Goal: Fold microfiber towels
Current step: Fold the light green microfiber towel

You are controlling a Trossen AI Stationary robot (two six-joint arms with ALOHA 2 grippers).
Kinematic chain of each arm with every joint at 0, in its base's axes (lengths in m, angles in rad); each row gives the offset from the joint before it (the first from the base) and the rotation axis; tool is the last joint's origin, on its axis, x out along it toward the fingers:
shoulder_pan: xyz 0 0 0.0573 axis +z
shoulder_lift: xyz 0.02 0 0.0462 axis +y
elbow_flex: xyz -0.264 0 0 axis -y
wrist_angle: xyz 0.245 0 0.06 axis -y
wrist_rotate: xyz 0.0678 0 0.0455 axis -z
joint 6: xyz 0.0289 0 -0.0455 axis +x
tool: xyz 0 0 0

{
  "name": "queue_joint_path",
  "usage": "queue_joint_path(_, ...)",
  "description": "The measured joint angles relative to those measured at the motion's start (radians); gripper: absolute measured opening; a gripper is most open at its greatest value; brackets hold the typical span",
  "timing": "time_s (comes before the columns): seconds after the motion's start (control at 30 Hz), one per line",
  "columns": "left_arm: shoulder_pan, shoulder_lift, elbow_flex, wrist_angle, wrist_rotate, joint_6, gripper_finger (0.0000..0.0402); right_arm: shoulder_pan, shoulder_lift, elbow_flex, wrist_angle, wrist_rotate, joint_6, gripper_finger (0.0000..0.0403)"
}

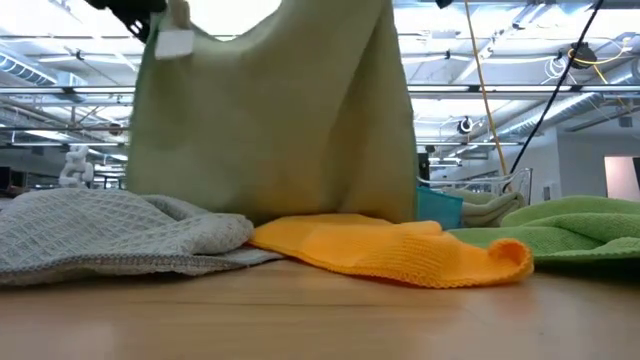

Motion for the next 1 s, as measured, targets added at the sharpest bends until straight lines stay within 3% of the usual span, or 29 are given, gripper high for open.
queue_joint_path(0.2, -0.121, 0.062, -0.118, 0.282, 0.036, -0.057, 0.0041, 0.062, 0.008, 0.001, -0.051, 0.003, 0.056, 0.0)
queue_joint_path(0.4, -0.262, 0.123, -0.144, 0.397, 0.099, -0.035, 0.0042, 0.082, 0.008, 0.001, -0.126, 0.006, 0.081, 0.0)
queue_joint_path(0.47, -0.288, 0.129, -0.136, 0.451, -0.022, 0.0, 0.0042, 0.082, 0.008, 0.001, -0.149, 0.047, 0.083, 0.0)
queue_joint_path(0.63, -0.271, 0.098, -0.137, 0.485, -0.44, 0.122, 0.0042, 0.051, 0.008, 0.001, -0.14, 0.24, 0.073, 0.0)
queue_joint_path(0.73, -0.209, 0.046, -0.135, 0.544, -0.533, 0.228, 0.0041, -0.006, 0.008, 0.001, -0.114, 0.324, 0.039, 0.0)
queue_joint_path(0.87, -0.056, -0.015, -0.135, 0.654, -0.406, 0.324, 0.0023, -0.129, 0.009, 0.001, 0.023, 0.306, -0.067, 0.0)
queue_joint_path(1.0, 0.164, -0.023, -0.135, 0.783, -0.145, 0.257, 0.0008, -0.229, 0.009, 0.001, 0.161, 0.194, -0.15, 0.0)
